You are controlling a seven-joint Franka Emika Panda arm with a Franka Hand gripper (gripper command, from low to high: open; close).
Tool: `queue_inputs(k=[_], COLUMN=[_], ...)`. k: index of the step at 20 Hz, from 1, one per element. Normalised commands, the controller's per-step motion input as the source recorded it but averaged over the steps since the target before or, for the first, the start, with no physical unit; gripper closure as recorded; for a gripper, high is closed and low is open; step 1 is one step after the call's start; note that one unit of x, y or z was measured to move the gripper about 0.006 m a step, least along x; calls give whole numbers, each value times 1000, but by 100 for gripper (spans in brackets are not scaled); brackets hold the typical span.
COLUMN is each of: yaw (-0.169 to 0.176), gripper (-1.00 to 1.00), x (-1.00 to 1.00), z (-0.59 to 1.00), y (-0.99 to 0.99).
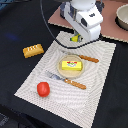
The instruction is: Interact with the objects in diverse but meaningful ways.
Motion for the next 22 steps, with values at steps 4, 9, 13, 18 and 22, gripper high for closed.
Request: queue_inputs(k=[4,9,13,18,22], yaw=[17,13,3,0,0], gripper=[-100,-100,-100,-100,-100], x=[1,1,0,-138,-141], z=[-154,-53,44,771,996], y=[171,114,81,57,-134])
